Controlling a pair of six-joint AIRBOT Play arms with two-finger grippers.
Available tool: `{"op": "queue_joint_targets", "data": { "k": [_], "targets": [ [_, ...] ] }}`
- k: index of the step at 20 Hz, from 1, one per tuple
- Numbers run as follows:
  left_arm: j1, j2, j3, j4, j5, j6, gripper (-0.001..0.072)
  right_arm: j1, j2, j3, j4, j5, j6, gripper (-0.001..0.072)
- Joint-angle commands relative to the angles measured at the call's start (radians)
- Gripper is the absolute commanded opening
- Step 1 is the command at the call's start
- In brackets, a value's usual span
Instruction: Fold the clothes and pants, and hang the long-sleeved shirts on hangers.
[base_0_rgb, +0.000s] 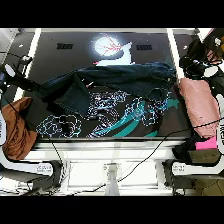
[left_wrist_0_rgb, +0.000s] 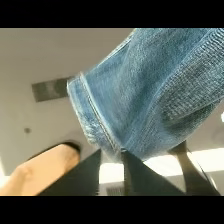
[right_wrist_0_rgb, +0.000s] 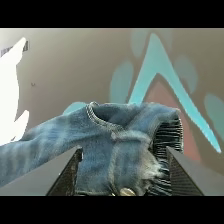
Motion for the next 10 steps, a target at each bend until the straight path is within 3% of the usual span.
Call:
{"op": "queue_joint_targets", "data": {
  "k": [1,2,3,5,6,8,10],
  "targets": [
    [-0.001,0.078,0.0,0.007,0.09,-0.034,0.0327,-0.009,0.06,0.0,-0.007,0.006,0.0,0.0598],
    [-0.001,0.119,0.0,0.007,0.152,-0.078,0.0582,-0.019,0.091,0.0,-0.012,0.008,0.0,0.0598],
    [-0.001,0.161,0.0,0.007,0.211,-0.15,0.0664,-0.033,0.129,0.0,-0.025,0.009,0.0,0.0598],
    [-0.001,0.256,0.0,0.003,0.244,-0.33,0.0624,-0.067,0.2,0.0,-0.035,0.02,0.0,0.0597],
    [-0.001,0.299,0.0,-0.027,0.196,-0.435,0.0561,-0.085,0.235,0.0,-0.036,0.035,-0.001,0.0597],
    [-0.001,0.362,-0.015,-0.121,0.099,-0.427,0.0348,-0.115,0.286,0.0,-0.042,0.075,-0.001,0.0597],
    [-0.006,0.418,-0.095,-0.285,0.092,-0.323,0.0351,-0.136,0.315,0.0,-0.065,0.142,-0.001,0.0597]
  ]
}}
